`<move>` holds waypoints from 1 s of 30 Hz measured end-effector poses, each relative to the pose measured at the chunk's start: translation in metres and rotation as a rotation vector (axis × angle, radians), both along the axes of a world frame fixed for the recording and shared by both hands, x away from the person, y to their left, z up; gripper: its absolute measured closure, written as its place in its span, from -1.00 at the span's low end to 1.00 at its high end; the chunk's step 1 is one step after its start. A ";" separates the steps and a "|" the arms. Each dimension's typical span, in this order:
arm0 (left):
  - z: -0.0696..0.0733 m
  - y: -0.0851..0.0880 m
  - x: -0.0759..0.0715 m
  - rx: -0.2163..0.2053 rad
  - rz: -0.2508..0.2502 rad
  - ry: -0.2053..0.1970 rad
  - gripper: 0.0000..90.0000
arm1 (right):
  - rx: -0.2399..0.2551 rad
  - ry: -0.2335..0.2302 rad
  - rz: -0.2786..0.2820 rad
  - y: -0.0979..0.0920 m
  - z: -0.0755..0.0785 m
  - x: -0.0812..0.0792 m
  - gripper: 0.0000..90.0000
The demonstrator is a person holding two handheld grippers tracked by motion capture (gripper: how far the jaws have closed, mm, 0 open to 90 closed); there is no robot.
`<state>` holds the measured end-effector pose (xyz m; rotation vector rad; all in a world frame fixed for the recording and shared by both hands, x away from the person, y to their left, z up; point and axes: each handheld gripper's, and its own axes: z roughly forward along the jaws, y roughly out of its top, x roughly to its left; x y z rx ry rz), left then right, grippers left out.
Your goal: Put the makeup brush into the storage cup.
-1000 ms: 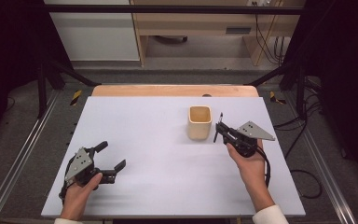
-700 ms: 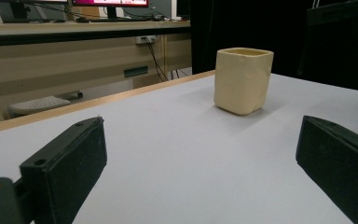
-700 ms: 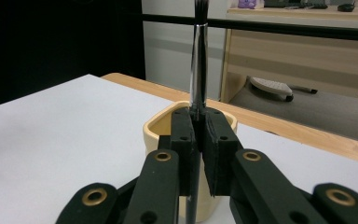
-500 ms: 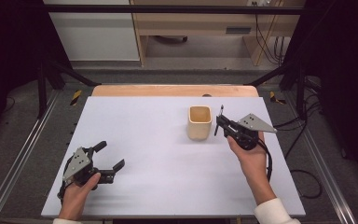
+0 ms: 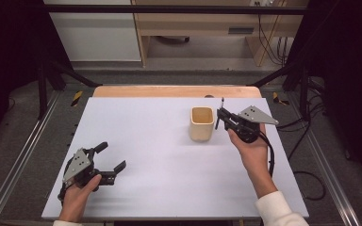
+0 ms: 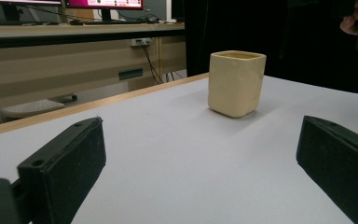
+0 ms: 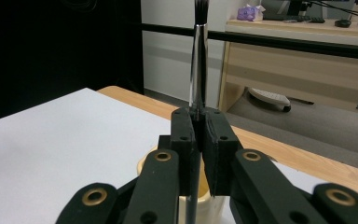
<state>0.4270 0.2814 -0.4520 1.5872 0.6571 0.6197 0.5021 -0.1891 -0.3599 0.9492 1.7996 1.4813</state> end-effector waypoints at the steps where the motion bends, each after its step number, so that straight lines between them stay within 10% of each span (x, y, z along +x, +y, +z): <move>1: 0.000 0.000 0.000 -0.001 -0.001 0.001 -0.98 | -0.006 -0.004 0.003 0.001 0.001 0.001 0.86; 30: 0.001 0.000 0.001 -0.008 -0.006 -0.004 -0.98 | -0.011 -0.031 -0.012 0.008 0.025 0.020 0.86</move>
